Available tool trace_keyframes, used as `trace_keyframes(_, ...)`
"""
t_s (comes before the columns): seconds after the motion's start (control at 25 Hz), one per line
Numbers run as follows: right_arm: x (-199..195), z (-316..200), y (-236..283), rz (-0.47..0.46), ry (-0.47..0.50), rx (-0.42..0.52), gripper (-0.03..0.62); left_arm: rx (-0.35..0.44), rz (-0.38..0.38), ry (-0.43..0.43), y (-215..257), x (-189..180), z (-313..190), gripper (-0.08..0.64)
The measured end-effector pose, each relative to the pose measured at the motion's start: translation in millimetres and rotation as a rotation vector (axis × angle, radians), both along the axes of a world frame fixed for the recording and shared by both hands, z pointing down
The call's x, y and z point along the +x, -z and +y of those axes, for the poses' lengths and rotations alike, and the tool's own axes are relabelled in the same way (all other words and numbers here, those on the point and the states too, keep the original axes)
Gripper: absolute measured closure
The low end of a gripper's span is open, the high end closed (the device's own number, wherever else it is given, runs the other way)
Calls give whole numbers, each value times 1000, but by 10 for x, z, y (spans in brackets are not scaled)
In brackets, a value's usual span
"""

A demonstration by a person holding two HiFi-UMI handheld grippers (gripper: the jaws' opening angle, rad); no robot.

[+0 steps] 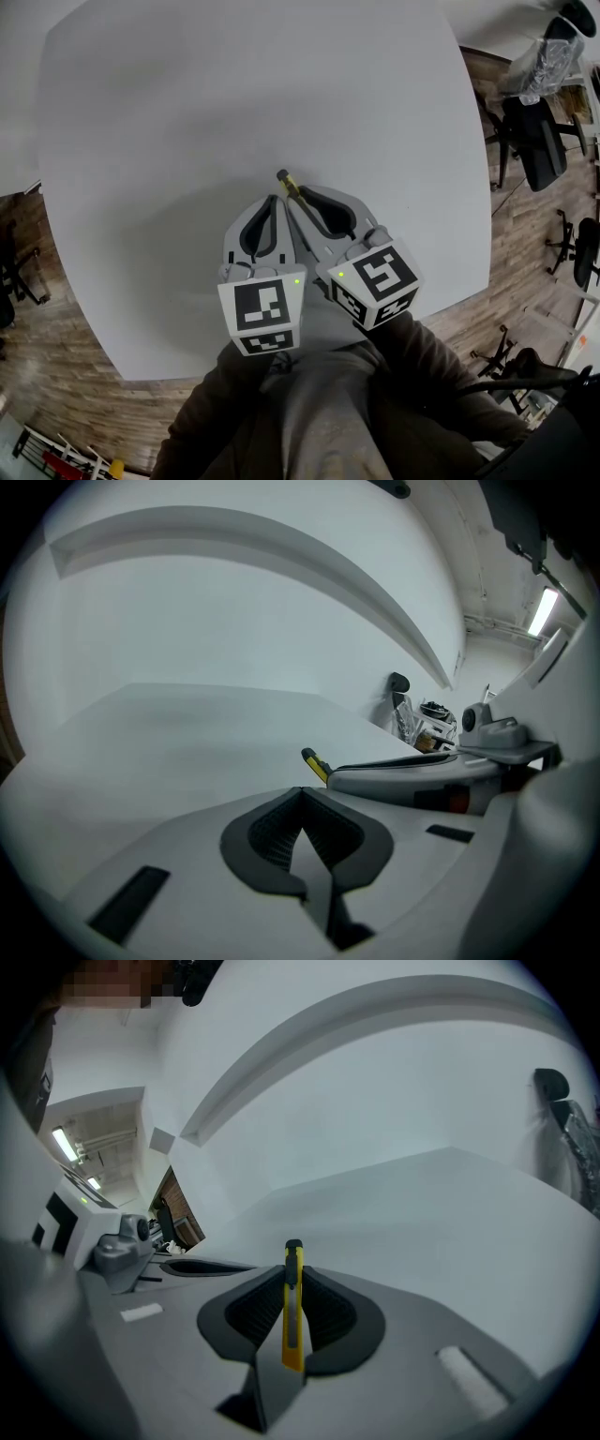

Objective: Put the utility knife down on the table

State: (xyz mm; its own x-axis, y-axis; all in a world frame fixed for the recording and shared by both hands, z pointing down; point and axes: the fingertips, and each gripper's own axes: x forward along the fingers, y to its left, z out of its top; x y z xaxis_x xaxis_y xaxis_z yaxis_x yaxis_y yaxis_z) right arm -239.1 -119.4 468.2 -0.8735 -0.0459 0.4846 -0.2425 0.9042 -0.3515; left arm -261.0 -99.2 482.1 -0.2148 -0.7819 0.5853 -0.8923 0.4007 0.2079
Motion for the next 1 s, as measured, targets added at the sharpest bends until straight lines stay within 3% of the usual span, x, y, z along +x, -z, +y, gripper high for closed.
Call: trace_keyframes(1.0,-47,39,-288,47,-8,-35,534,-39,50,28,-291,-126,141,557)
